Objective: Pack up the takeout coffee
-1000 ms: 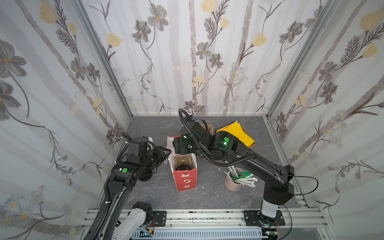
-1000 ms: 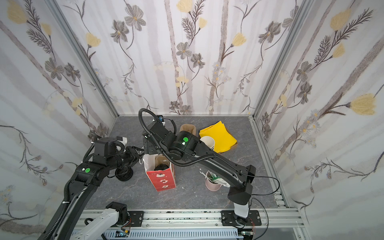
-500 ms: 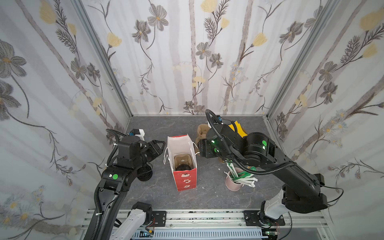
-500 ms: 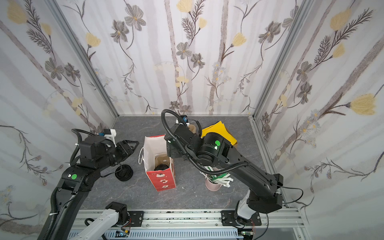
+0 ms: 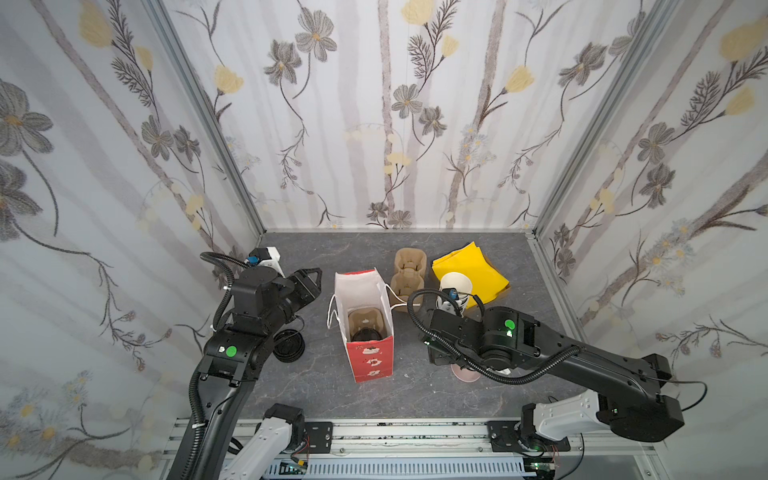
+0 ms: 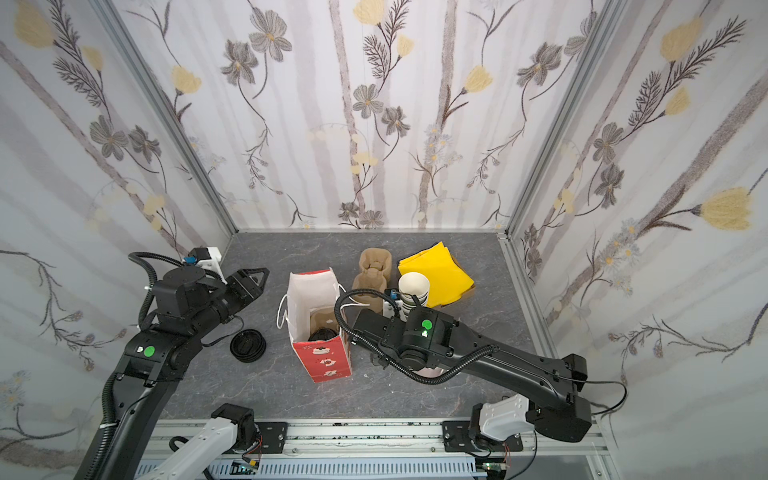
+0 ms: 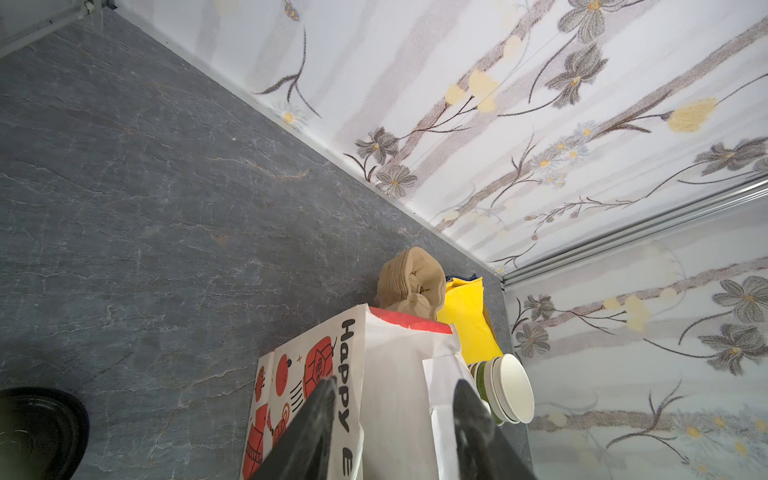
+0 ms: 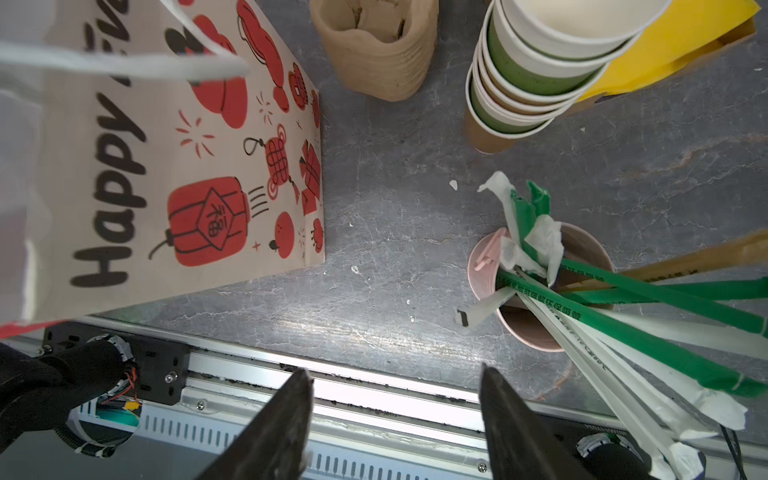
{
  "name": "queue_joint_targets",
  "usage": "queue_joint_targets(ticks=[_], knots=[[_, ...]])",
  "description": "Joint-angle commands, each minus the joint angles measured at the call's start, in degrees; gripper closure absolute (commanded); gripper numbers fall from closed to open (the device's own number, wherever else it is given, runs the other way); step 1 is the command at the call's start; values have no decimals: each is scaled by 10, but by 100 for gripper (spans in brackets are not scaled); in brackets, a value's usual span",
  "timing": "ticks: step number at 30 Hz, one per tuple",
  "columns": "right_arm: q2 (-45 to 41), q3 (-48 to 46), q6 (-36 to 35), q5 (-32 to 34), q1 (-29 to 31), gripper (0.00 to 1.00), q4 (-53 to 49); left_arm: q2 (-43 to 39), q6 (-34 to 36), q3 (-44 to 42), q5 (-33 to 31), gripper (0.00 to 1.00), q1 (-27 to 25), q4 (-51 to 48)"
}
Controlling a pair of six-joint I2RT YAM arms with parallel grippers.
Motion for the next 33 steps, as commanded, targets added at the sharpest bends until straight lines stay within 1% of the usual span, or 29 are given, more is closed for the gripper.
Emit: queue_joint_targets(ticks=[1, 6, 8, 9, 14, 18, 25, 33], knots=[[-1, -32, 32, 9, 0, 40, 5, -1, -5, -2, 1, 58, 1, 45], [6, -91, 30, 7, -13, 41, 29, 0, -6, -2, 4, 61, 1, 50], [11, -99, 30, 14, -19, 47, 33, -1, -6, -2, 5, 61, 0, 51], [15, -100, 29, 20, -23, 50, 34, -2, -7, -3, 4, 62, 0, 52], [36, -94, 10, 39, -41, 51, 37, -5, -9, -6, 3, 62, 1, 54], [58, -98, 5, 51, -47, 55, 30, -7, -4, -3, -3, 63, 1, 54], [74, -104, -8, 63, -55, 59, 27, -9, -3, -2, -7, 63, 1, 54], [85, -99, -8, 79, -58, 68, 19, -7, -3, 1, -10, 64, 1, 54]])
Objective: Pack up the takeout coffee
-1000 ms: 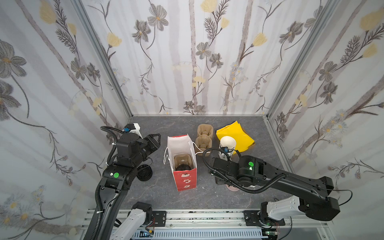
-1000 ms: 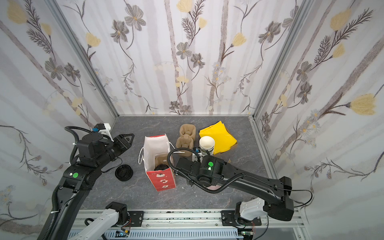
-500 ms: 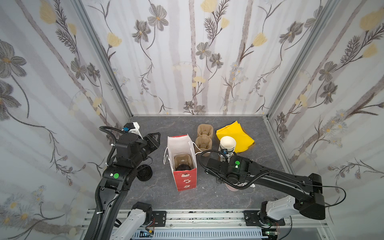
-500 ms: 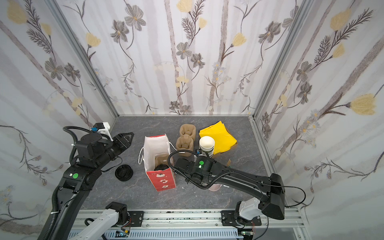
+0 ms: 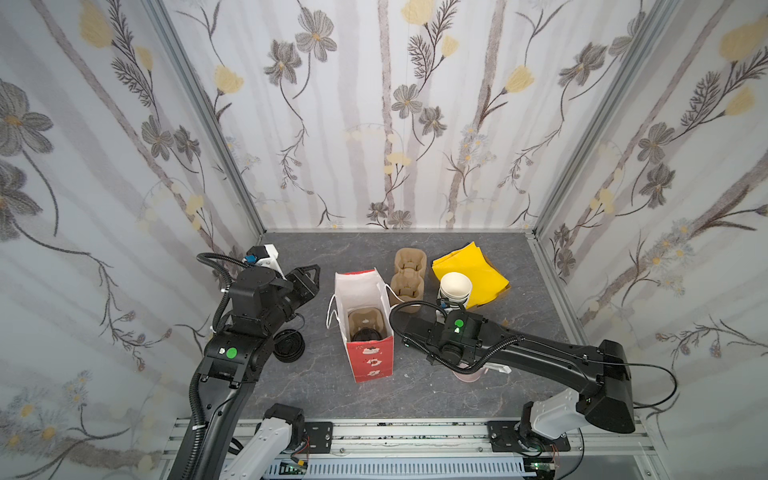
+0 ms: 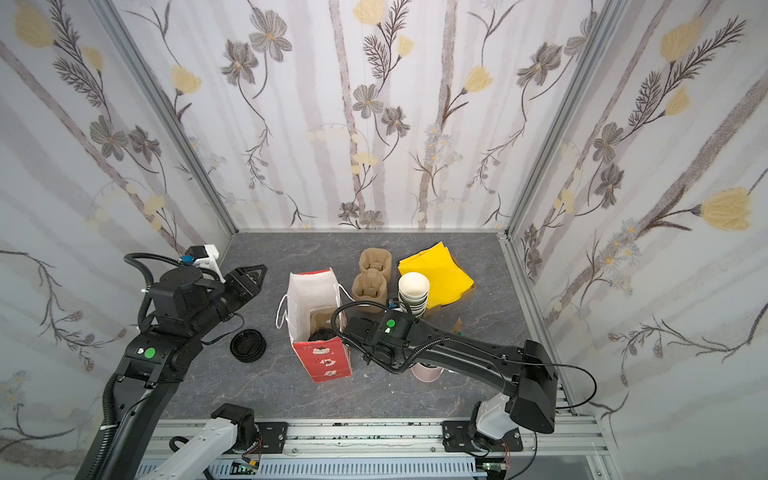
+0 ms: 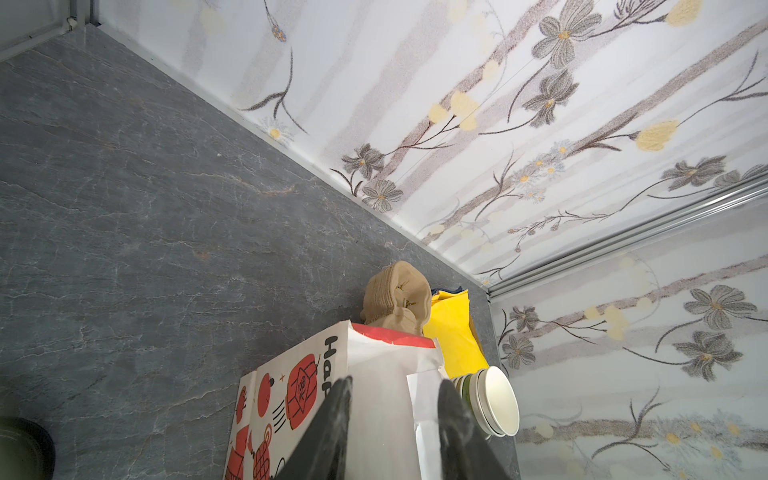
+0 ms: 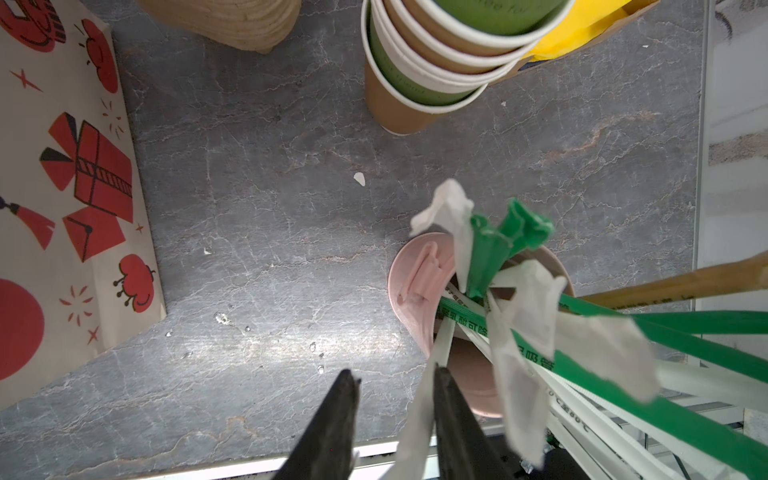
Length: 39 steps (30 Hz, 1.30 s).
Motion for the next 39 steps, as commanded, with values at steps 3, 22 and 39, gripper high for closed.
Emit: queue_joint_targets(ticks=[3, 22, 39], knots=[[8, 4, 0, 25, -3, 72, -7, 0, 1, 5, -9, 64, 0, 24], [0, 11, -1, 19, -3, 91, -15, -2, 0, 5, -10, 65, 0, 24], [-95, 5, 37, 14, 0, 95, 11, 5, -10, 9, -3, 65, 0, 25]])
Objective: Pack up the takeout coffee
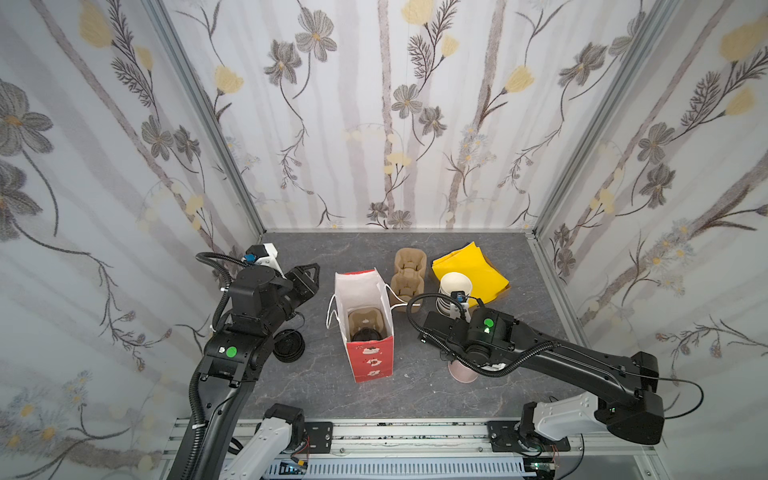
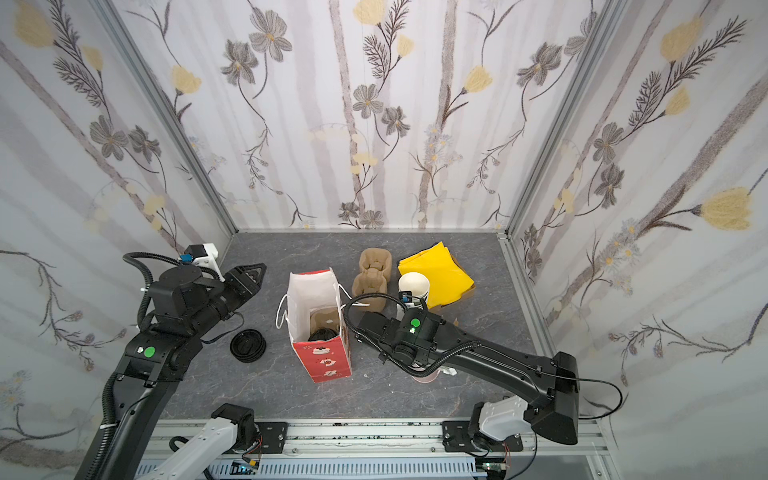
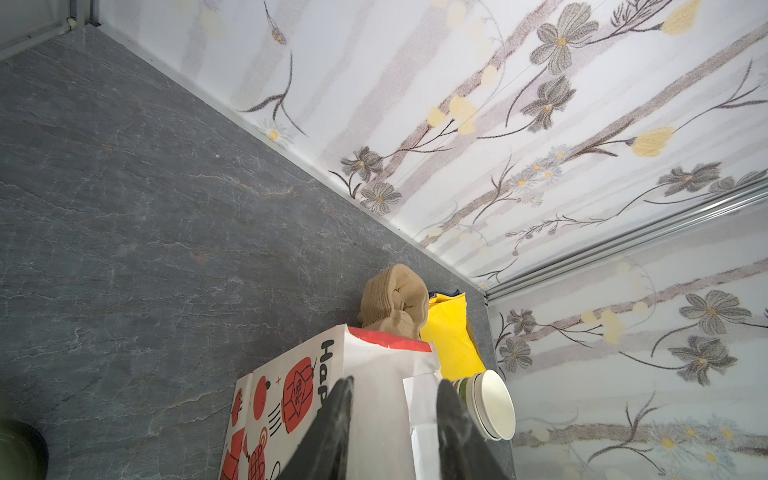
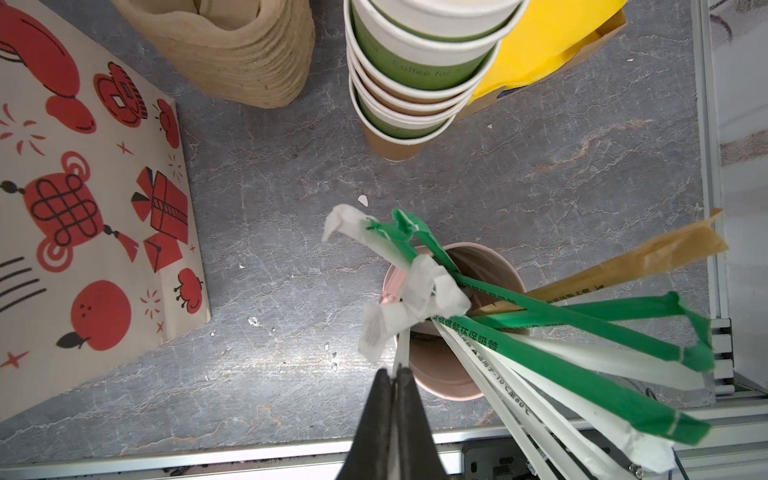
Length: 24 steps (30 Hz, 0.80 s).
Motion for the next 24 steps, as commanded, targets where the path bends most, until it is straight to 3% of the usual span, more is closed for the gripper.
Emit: queue_joint_targets(ticks=[1, 24], knots=[[-18, 0, 23, 10, 3, 96, 21, 1, -1, 3, -1, 65, 1, 24], [-221, 24, -14, 31, 23, 93, 39, 18, -13, 2, 6, 64, 0, 31]])
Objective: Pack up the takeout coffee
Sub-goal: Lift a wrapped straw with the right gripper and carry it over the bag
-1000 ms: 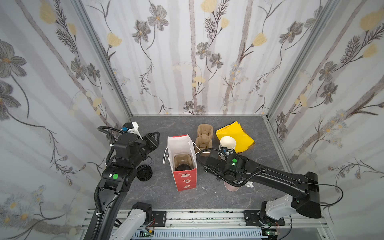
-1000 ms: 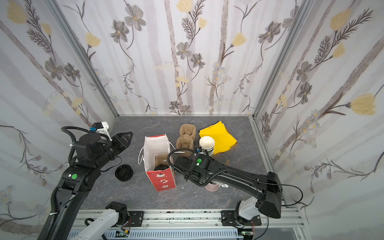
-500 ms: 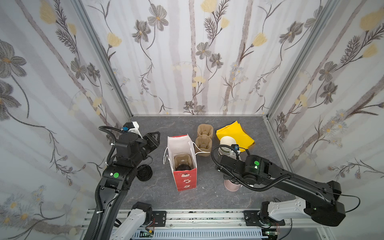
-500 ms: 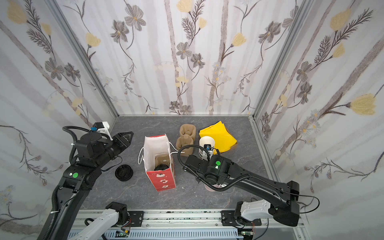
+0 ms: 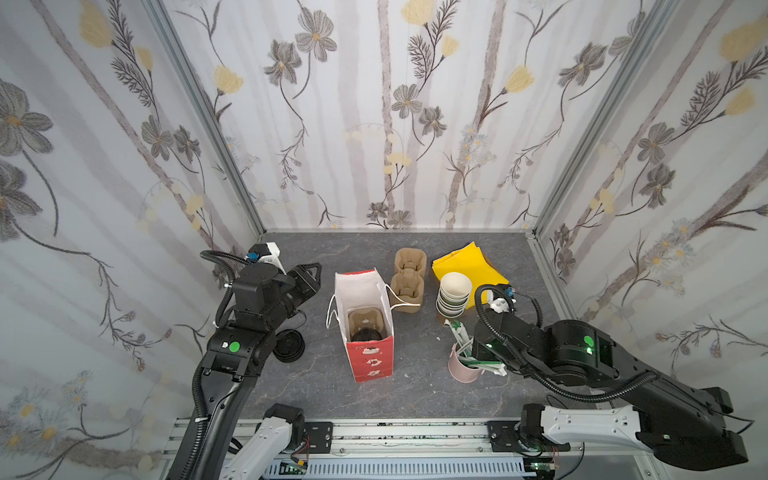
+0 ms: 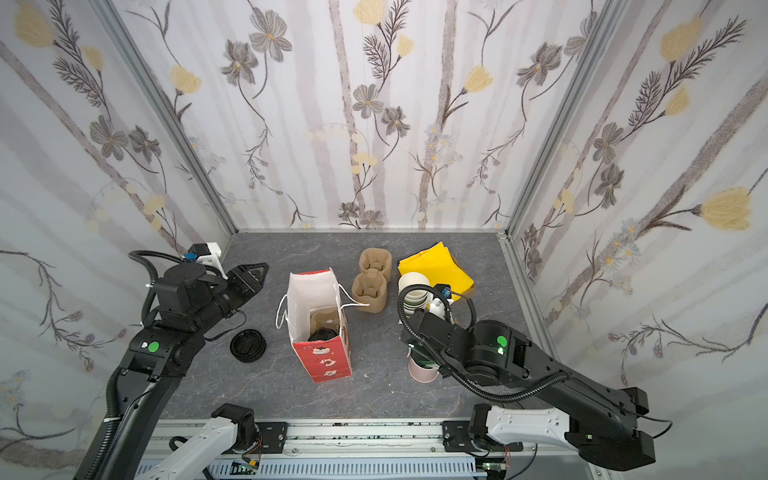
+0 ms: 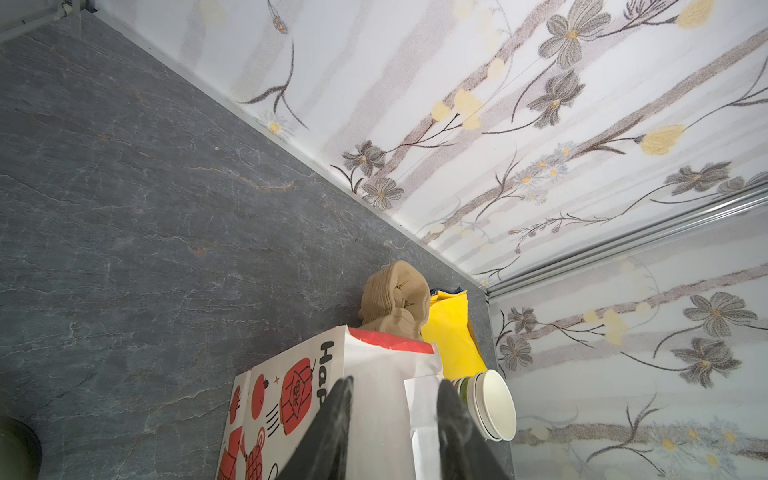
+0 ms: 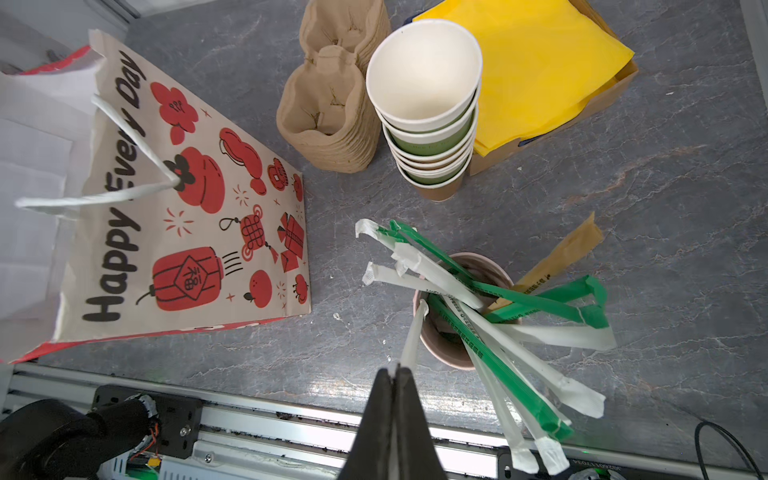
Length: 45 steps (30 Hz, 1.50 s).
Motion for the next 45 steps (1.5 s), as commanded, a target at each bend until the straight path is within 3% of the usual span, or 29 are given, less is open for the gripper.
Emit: queue_joint_targets(ticks=[1, 10, 17, 23, 27, 32, 40, 45], knots=[[-34, 7, -10, 21, 3, 93, 36, 4, -10, 1, 2, 65, 1, 28], [-177, 8, -103, 0, 13, 96, 143, 11, -28, 1, -37, 63, 0, 38], [-177, 88, -189, 50, 12, 92, 205, 21, -33, -1, -31, 63, 1, 45], [-72, 217, -303, 44, 7, 89, 263, 25, -44, -10, -17, 61, 1, 47], [28, 304, -363, -40, -18, 88, 283, 22, -69, -23, 6, 61, 1, 47], [154, 376, -381, -167, -44, 91, 284, 2, -83, -41, 14, 60, 0, 46], [349, 512, -429, -238, -46, 91, 170, -48, -108, -95, 9, 60, 0, 43], [422, 543, -442, -226, -45, 92, 125, -67, -117, -120, 6, 60, 0, 39]])
